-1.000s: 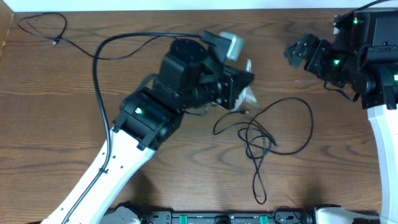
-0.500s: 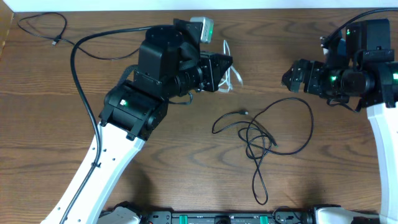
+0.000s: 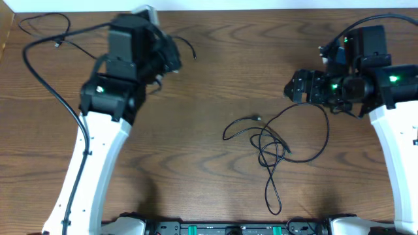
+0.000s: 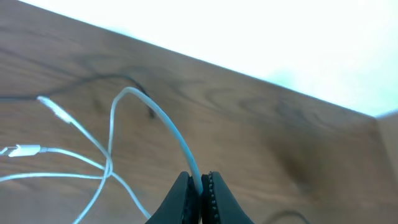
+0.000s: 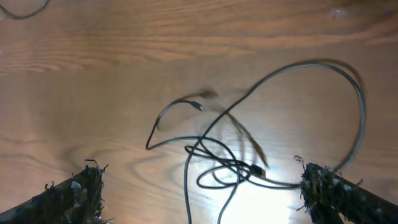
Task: Untangle cables
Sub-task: 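Carry the white cable with the left gripper to the upper left table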
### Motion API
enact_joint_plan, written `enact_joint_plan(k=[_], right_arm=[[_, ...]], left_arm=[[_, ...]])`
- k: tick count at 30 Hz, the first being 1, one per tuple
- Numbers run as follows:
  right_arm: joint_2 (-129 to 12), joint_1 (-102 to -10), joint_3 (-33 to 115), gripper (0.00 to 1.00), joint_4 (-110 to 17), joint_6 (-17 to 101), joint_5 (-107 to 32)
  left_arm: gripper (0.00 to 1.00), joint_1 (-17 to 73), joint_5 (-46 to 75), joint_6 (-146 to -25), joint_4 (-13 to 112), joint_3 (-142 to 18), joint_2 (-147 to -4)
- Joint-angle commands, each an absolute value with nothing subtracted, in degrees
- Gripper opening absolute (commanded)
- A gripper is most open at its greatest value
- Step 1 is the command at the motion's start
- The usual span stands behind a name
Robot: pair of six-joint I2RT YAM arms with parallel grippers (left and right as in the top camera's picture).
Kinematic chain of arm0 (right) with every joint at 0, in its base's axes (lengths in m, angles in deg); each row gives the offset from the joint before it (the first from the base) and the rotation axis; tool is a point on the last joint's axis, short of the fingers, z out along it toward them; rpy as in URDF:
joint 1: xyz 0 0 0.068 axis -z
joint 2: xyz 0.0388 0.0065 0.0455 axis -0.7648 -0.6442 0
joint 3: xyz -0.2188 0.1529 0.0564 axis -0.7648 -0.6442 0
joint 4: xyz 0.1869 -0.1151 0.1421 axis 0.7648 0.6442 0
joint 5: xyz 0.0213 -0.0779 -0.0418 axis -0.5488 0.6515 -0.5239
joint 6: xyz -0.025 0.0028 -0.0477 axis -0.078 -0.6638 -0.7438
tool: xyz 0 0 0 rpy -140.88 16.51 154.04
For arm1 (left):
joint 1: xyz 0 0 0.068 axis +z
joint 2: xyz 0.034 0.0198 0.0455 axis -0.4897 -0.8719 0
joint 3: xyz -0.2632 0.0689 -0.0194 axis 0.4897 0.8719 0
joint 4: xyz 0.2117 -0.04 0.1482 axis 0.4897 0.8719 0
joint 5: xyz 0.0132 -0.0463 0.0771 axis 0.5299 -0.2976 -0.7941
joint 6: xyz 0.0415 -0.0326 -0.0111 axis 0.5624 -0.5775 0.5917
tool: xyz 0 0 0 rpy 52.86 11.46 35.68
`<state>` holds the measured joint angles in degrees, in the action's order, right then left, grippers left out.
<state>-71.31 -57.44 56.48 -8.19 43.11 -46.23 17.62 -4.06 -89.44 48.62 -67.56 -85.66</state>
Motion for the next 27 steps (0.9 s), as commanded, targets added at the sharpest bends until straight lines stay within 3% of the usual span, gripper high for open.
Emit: enact_joint_plan(k=[1,14,23,27], right_arm=[[-71.6,-59.1,54.5,0.99,-10.0,42.3,-46.7],[-71.6,-61.4,52.0,0.99,-14.2,42.2,-46.7],[-71.6,-61.4,52.0,0.99,-15.5,42.3,-46.7],[-71.6,-61.4,52.0,0.99,-16.0,42.3,-46.7]], left_arm=[[0.08,21.2,-3.2,-83.0,46.4,-68.7,-88.2],[0.07,35.5,-6.6,-82.3,25.5,-68.8,-93.0],[0.08,42.7,-20.0,-81.2,18.5,-68.8,-104.9],[0.08,46.6,-20.2,-81.3,16.6,-68.8,-110.3]])
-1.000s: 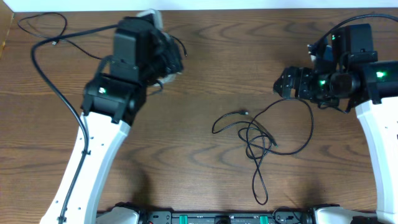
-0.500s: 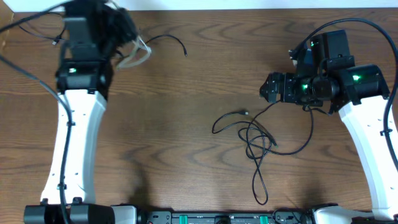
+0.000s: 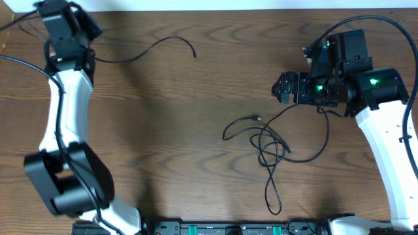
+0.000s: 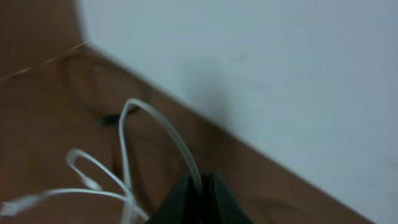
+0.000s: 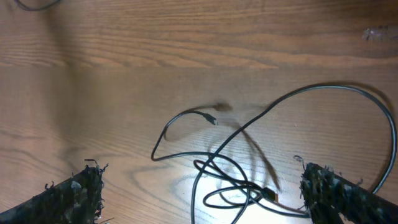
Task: Untangle cables
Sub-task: 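Carry the white cable with the left gripper to the upper left table, then release the white cable at the left edge and raise the left gripper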
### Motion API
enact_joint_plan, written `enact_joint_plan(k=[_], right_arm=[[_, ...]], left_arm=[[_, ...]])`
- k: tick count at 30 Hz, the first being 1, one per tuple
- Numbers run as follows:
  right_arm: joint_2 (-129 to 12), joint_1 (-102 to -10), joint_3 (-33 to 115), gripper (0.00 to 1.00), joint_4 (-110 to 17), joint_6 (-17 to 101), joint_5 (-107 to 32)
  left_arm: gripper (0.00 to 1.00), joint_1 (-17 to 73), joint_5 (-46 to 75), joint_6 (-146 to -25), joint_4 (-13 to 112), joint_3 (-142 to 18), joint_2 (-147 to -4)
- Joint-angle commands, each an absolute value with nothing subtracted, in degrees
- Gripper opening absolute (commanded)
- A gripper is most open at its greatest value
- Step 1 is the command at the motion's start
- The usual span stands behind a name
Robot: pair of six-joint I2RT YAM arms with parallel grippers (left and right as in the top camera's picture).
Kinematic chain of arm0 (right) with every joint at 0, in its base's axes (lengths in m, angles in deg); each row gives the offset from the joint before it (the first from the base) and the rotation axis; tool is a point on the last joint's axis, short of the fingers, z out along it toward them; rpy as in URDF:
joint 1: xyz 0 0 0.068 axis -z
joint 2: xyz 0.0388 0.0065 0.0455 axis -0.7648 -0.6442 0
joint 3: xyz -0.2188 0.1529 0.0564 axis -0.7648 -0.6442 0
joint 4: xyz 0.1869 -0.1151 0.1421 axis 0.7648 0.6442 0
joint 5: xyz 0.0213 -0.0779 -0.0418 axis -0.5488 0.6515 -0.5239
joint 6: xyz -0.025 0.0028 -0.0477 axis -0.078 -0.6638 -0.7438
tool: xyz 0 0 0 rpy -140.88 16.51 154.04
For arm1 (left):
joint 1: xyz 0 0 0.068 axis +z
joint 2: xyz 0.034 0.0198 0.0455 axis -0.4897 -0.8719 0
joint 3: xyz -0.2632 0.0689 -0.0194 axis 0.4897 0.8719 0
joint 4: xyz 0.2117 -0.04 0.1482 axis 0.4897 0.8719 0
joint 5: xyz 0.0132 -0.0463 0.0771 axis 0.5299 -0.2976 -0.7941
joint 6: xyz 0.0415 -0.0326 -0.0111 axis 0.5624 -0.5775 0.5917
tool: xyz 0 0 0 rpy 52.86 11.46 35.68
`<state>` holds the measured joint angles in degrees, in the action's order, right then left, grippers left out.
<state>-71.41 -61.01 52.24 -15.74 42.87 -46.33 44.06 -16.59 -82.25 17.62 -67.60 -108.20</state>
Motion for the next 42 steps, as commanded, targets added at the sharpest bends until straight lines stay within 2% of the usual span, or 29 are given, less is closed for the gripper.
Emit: enact_joint_plan(k=[1,10,11,14,15,19,21,23,25,29,31,35,39,42], right_arm=[[-71.6,-61.4,52.0,0.99,-16.1,42.2,-46.7],[-71.6,-61.4,52.0,0.99,-16.4,42.3,-46.7],[-71.6,-61.4,52.0,0.99,-16.4,42.3,-46.7],[-71.6,-61.4,52.0,0.99,-16.6,42.7,-46.8],[-71.6,-61.4,52.0,0.99,-16.6,42.7,-46.9],[-71.6,-61.4,52.0,0.99,-16.6,42.7,-48.0],[-71.6,-61.4,52.0,0.99,-16.5,42.7,-48.0],[-71.6,-61.4,52.0,0.99,-16.5,42.7,-48.0],[-71.6,-61.4,52.0,0.99,-16.4,42.7,-48.0],[-71.6,-61.4,52.0,0.99,-16.2,42.7,-48.0],[-71.6,-61.4,52.0,0.99,-16.2,42.7,-48.0],[-71.6,-61.4,52.0,0.99,-16.2,42.7,-48.5],[-71.6,-61.7,52.0,0.99,-16.2,42.9,-51.4],[-71.6,-62.5,52.0,0.99,-16.1,45.5,-52.3]], left_arm=[[0.08,47.5,-19.7,-81.3,15.9,-68.8,-111.6],[0.09,53.2,-19.9,-74.5,13.2,-68.8,-119.8],[0.16,53.6,-19.9,-74.2,13.9,-68.7,-120.2],[0.17,54.6,-19.9,-74.2,15.7,-68.7,-121.0],[0.21,54.8,-19.9,-74.2,16.4,-68.7,-121.0],[0.26,55.0,-19.9,-74.2,18.8,-68.7,-121.0],[0.32,55.0,-19.9,-74.2,20.8,-68.7,-121.0],[0.45,55.0,-19.9,-74.2,22.3,-68.7,-121.0],[0.45,55.0,-19.9,-74.2,23.2,-68.7,-121.0],[0.55,54.9,-19.9,-74.8,24.5,-68.8,-118.7],[0.56,55.0,-19.5,-77.8,24.6,-68.8,-116.1],[0.57,55.0,-9.0,-82.8,24.4,-68.8,-109.2],[0.59,54.8,9.4,-88.6,24.9,-68.8,-103.1],[0.64,54.1,22.7,-93.4,26.6,-68.7,-100.4]])
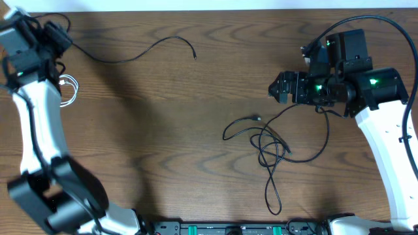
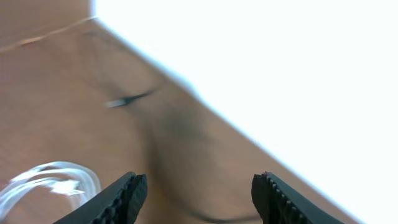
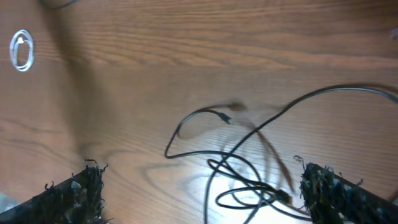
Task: Untangle cables
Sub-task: 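Release the white cable at the left edge and raise the left gripper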
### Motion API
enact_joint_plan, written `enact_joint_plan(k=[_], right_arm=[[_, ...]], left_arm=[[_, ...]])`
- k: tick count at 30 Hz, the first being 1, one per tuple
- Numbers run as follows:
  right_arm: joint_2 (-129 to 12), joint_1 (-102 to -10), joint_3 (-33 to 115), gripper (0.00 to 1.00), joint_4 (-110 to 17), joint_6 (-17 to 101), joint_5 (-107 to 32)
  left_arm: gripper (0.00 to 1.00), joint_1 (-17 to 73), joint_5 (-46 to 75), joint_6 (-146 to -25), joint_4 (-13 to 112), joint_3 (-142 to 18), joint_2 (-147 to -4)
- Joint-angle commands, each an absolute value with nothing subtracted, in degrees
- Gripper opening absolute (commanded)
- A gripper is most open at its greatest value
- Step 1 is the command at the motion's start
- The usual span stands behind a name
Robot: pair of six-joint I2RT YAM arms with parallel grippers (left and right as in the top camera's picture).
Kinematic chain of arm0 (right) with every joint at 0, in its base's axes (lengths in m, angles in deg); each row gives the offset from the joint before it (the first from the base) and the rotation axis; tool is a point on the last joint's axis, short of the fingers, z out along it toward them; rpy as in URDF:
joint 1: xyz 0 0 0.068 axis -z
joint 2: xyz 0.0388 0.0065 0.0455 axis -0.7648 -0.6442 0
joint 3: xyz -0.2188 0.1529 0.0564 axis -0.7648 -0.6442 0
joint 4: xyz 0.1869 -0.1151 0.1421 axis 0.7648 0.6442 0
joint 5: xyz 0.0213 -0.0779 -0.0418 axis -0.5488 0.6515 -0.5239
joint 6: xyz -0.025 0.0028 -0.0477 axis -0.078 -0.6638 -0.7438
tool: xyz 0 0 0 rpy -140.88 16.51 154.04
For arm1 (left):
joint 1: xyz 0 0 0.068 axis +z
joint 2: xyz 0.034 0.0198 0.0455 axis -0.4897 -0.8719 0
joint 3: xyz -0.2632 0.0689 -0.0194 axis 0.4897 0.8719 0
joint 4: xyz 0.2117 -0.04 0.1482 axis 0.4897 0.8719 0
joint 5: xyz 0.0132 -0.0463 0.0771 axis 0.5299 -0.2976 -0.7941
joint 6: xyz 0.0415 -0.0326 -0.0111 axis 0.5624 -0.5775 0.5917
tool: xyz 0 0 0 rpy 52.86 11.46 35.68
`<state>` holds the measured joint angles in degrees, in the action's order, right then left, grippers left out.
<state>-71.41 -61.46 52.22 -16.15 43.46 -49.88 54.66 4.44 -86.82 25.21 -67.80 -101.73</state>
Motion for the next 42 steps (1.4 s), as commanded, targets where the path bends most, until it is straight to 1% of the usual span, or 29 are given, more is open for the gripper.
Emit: enact_joint_plan(k=[1,5,8,14,16,20,23,27,33,35,36,42], right_arm=[[-71.6,-63.0,52.0,0.99,-16.0,46.5,-52.3],[-71.6,-65.3,52.0,0.99,-15.5,47.5,-52.3],[-71.6,-67.4,52.0,0.99,-15.1,47.4,-52.2],[-71.6,-71.3,52.0,0.99,-15.0,47.4,-52.3],[-71.6,-72.0,52.0,0.99,-14.6,47.4,-52.3],[-71.6,-72.8,52.0,0.99,-13.1,47.4,-52.3],[-71.6,-72.9,52.0,0.99,-12.4,47.5,-52.3],[-71.6,-72.9,52.0,0.99,-12.0,47.7,-52.3],[-71.6,-72.9,52.0,0.99,-12.1,48.2,-52.3],[-71.6,-72.9,52.0,0.99,-12.0,50.8,-52.4],[-71.6,-72.9,52.0,0.99,-11.8,51.7,-52.5],[-71.6,-72.9,52.0,0.99,-12.1,52.1,-52.4]], left_arm=[[0.64,53.6,27.8,-94.8,28.0,-68.7,-99.7],[0.64,50.2,42.8,-95.7,37.1,-68.7,-99.2],[0.64,46.2,43.6,-95.0,45.7,-68.4,-99.3],[0.64,35.2,42.1,-85.8,55.9,-68.4,-99.3],[0.64,31.3,37.0,-85.6,60.2,-68.4,-99.3],[0.64,23.3,20.6,-85.6,68.6,-68.4,-99.3],[0.64,18.1,11.6,-85.6,72.6,-68.4,-99.3],[0.64,12.8,6.7,-85.6,75.2,-68.4,-99.3],[0.65,8.7,3.3,-85.6,76.2,-68.3,-99.3],[0.88,8.5,4.1,-86.9,76.3,-68.4,-99.3],[0.91,8.5,4.7,-87.1,76.3,-68.4,-99.3],[0.91,8.7,0.8,-87.1,75.8,-68.4,-99.3]])
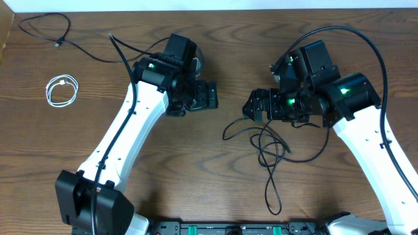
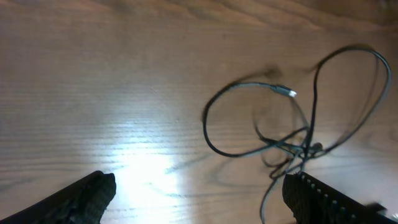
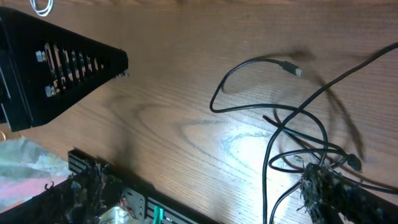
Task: Untangle cables
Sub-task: 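Release the white cable at the left edge and raise the left gripper, then lower the right gripper onto the black cable at center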
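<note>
A black cable (image 1: 271, 147) lies tangled in loops on the wooden table, right of centre, with a plug end (image 1: 256, 118) pointing left. My left gripper (image 1: 213, 96) hovers open just left of it. The left wrist view shows the tangle (image 2: 292, 140) ahead of the spread fingers (image 2: 93, 194). My right gripper (image 1: 249, 111) is open over the tangle's upper left part. In the right wrist view its right fingertip (image 3: 323, 186) overlaps the knot (image 3: 298, 155); nothing is held. A coiled white cable (image 1: 62, 90) rests at the far left.
A second long black cable (image 1: 46, 26) runs along the back left of the table (image 1: 196, 170), partly hidden under the left arm. The table's front edge carries a rail with green connectors (image 1: 228, 228). The two grippers face each other closely.
My left gripper was open at the table's far left back corner above the white coil. It now hovers at mid-table beside the black tangle. The right gripper has shifted left and nearer to the tangle.
My left gripper was shut on the white cable at the back left. Then it held it at the far back left corner. Later it was open, the white coil lying by the left edge. Now both open grippers flank the black tangle.
</note>
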### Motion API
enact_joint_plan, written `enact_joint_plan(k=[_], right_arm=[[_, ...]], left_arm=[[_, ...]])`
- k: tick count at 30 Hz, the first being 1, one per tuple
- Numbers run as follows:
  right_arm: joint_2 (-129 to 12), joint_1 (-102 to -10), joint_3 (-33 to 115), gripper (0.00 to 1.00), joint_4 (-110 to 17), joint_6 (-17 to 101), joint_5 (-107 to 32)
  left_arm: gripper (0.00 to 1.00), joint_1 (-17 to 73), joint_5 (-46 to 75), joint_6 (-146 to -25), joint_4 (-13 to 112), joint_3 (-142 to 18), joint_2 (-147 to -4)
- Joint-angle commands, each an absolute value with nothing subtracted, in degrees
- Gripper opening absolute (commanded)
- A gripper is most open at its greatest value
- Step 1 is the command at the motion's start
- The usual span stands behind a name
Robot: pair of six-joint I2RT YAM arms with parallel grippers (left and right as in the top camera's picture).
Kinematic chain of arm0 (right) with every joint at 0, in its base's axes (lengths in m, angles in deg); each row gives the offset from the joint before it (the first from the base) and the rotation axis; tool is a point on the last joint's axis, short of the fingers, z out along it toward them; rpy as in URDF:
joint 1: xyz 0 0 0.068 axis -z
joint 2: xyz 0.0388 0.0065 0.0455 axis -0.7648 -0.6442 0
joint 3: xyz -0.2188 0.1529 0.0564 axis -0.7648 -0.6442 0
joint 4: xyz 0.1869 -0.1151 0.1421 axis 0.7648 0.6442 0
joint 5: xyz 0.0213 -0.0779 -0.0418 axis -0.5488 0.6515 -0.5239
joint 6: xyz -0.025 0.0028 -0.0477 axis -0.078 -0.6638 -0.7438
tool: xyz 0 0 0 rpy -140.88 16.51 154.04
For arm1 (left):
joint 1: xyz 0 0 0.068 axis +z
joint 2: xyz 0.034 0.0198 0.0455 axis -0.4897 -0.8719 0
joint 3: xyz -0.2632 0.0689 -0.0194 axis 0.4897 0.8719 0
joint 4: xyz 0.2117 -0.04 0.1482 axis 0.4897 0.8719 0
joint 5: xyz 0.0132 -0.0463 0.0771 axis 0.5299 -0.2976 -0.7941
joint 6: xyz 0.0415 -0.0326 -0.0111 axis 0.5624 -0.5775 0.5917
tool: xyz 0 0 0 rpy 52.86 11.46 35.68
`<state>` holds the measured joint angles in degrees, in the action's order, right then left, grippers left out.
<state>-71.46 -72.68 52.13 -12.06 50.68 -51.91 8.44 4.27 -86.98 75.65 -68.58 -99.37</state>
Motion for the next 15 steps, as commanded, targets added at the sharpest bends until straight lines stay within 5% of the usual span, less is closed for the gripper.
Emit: enact_joint_plan(k=[1,15], right_arm=[[-71.6,-72.9,52.0,0.99,-12.5,52.1,-52.2],[-71.6,-72.9,51.6,0.99,-14.9,52.1,-47.3]], left_arm=[[0.91,8.9,0.6,-87.1,76.0,-68.4,-99.4],[0.91,13.1,0.7,-87.1,81.2,-68.3,-99.6]])
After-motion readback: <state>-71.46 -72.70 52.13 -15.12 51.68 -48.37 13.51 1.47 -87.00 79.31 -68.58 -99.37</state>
